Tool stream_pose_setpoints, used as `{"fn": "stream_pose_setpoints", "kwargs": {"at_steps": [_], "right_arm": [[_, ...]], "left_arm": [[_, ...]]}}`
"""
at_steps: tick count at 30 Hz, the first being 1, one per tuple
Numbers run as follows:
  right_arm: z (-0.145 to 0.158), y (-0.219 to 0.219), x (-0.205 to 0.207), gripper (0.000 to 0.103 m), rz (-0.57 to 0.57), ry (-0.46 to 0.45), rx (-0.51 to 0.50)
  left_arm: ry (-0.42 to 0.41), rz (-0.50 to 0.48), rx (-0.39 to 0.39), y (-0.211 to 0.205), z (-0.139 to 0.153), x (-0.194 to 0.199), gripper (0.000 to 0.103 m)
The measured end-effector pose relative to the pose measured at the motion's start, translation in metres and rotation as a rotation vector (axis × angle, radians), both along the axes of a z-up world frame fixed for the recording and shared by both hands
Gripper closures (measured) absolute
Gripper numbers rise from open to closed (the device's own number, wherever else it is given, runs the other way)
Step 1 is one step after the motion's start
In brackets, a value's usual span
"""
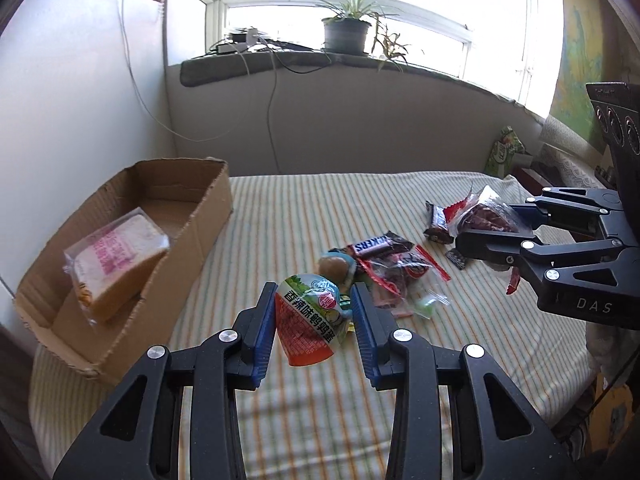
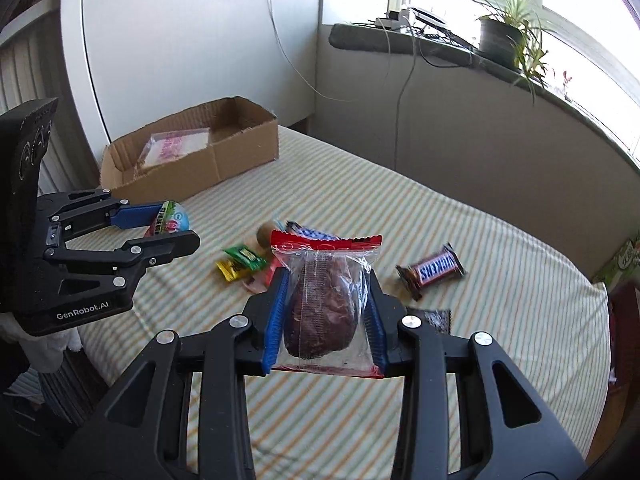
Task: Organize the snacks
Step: 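Grasp the red egg candy with the left gripper while the right carries the pastry to the box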
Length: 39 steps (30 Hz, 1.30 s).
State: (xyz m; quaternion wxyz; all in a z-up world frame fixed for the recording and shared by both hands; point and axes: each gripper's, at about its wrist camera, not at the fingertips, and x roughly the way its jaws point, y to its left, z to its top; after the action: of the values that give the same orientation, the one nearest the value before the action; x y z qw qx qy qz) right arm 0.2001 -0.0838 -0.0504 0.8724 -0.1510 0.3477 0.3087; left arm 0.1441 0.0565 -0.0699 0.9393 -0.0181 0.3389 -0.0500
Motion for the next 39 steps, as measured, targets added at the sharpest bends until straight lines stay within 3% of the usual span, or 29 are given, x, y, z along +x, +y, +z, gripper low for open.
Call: {"fn": "stream_pose_setpoints", "kwargs": {"at_steps": [10,19,29,39], "right_arm": [[0.022,0.095,0.017,0.066,0.159,-0.030,0.018],[0.025,0.172,0.024,0.066,0.267,-0.036,0.009],[0.012,0.227,0.047,0.066,0.301,-0.017,-0.026],[-0.006,0.245,0.070,0.066,0.291,0.027,-0.046]], "left_arm": [[-0.048,0.162,-0.004,0.070,0.014,-0.010,0.068],[-0.055,0.282,0.005,0.127,0.013,-0.016,0.068],[-0.045,0.282,0.002,0.149,0.010,-0.001,0.068],[-0.030,0.290,0.007,0.155,0.007,0.007,0.067]]}}
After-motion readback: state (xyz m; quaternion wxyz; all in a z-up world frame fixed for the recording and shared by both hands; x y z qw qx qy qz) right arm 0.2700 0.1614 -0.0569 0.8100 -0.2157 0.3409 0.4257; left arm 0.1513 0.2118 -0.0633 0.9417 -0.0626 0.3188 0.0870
